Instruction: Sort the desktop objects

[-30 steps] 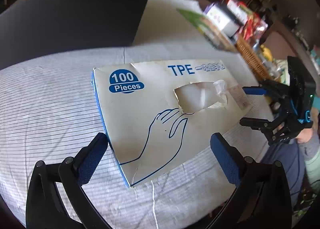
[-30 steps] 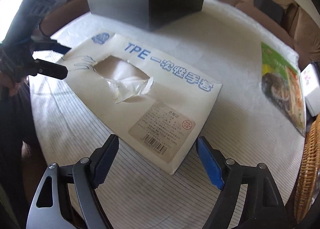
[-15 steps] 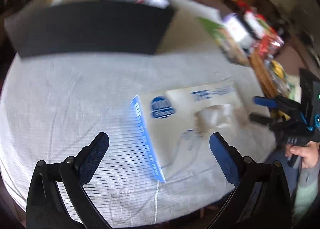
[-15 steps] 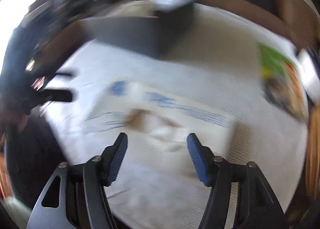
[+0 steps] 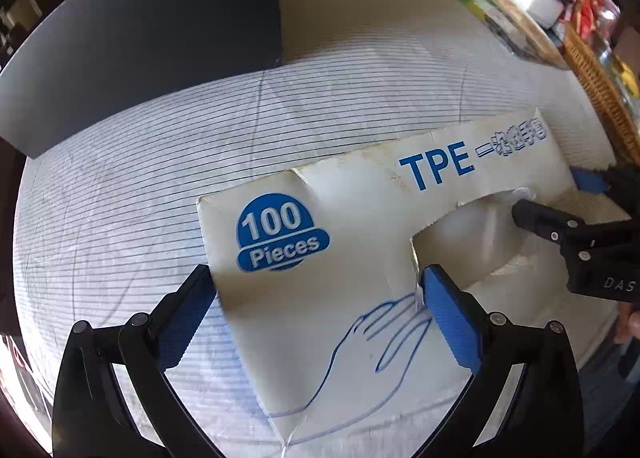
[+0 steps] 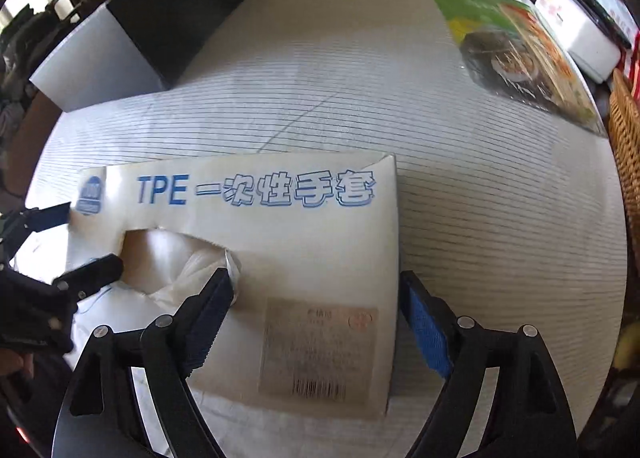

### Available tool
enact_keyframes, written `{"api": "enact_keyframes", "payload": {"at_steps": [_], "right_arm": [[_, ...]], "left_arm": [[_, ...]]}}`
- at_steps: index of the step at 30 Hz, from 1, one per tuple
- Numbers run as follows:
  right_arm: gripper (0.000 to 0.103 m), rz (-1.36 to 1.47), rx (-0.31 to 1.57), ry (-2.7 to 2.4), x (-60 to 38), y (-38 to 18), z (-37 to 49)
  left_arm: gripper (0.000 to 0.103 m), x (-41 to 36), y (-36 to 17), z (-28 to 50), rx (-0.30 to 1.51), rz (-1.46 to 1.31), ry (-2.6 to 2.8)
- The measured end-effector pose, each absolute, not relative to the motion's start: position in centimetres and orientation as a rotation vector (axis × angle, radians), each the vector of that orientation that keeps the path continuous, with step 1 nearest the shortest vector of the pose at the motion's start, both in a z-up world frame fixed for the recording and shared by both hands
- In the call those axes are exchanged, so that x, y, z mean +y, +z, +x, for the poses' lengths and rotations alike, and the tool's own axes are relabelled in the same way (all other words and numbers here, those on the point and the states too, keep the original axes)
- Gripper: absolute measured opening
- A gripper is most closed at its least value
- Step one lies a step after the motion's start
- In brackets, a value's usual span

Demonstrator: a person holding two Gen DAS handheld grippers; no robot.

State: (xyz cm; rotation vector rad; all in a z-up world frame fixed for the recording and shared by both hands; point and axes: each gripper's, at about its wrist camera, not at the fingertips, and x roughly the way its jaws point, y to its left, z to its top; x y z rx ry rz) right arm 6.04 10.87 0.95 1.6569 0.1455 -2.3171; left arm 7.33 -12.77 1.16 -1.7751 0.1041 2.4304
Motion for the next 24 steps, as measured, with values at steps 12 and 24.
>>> {"api": "enact_keyframes", "payload": {"at_steps": [12, 24], "right_arm": [[0.080, 1.441, 0.200, -2.420, 9.0, 7.6, 8.9], [0.078, 1.128, 0.066, -2.372, -3.3, 22.8, 0.4]], "left_arm": [[0.097, -17.8, 9.6, 8.4, -0.018, -1.583, 2.542], [0.097, -29.6, 25.7, -1.3, 0.041, -1.333, 2.803]]}}
